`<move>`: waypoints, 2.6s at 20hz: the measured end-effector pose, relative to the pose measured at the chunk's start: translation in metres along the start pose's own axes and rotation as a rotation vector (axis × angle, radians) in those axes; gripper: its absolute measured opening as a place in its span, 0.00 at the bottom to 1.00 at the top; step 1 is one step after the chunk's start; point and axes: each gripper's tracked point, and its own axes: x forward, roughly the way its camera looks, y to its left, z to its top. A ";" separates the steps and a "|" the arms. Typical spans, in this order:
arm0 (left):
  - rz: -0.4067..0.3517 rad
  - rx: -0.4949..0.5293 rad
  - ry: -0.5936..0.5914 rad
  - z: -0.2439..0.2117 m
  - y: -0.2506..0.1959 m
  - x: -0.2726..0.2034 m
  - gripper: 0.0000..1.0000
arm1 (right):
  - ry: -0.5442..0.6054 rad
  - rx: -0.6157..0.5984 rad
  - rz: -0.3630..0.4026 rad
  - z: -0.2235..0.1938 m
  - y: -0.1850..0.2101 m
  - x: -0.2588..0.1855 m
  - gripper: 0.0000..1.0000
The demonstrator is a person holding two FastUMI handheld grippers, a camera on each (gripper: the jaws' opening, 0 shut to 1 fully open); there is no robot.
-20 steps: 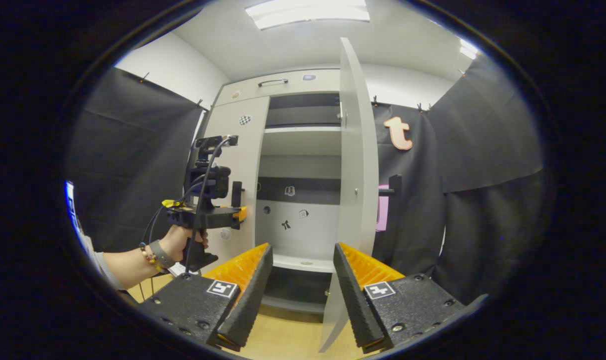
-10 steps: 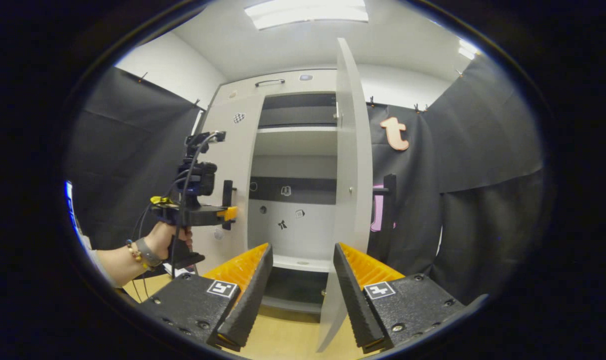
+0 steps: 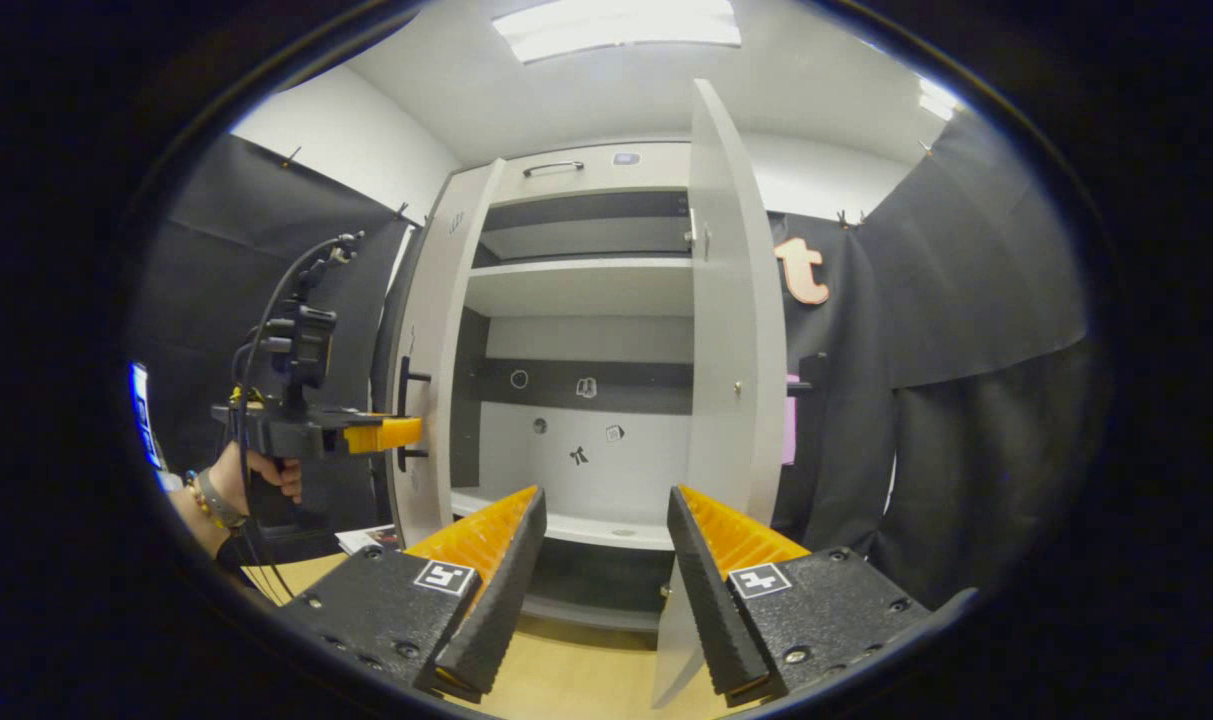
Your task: Open the right door of the double-door shoe cabinet with the right hand, and open the left door with the left hand.
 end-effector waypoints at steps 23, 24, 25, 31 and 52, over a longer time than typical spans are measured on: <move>0.199 -0.055 0.020 -0.015 0.162 -0.092 0.00 | 0.009 0.013 0.038 -0.004 0.049 0.031 0.78; 0.192 -0.047 0.018 -0.014 0.163 -0.093 0.00 | 0.009 0.010 0.041 -0.003 0.051 0.031 0.78; 0.189 -0.039 0.018 -0.014 0.164 -0.093 0.00 | 0.006 0.007 0.044 -0.003 0.054 0.032 0.78; 0.205 -0.016 0.000 -0.005 0.161 -0.129 0.01 | 0.017 -0.003 0.043 -0.006 0.055 0.031 0.78; 0.143 0.074 -0.254 -0.041 -0.024 -0.070 0.96 | 0.012 0.001 -0.069 -0.084 0.023 0.036 0.80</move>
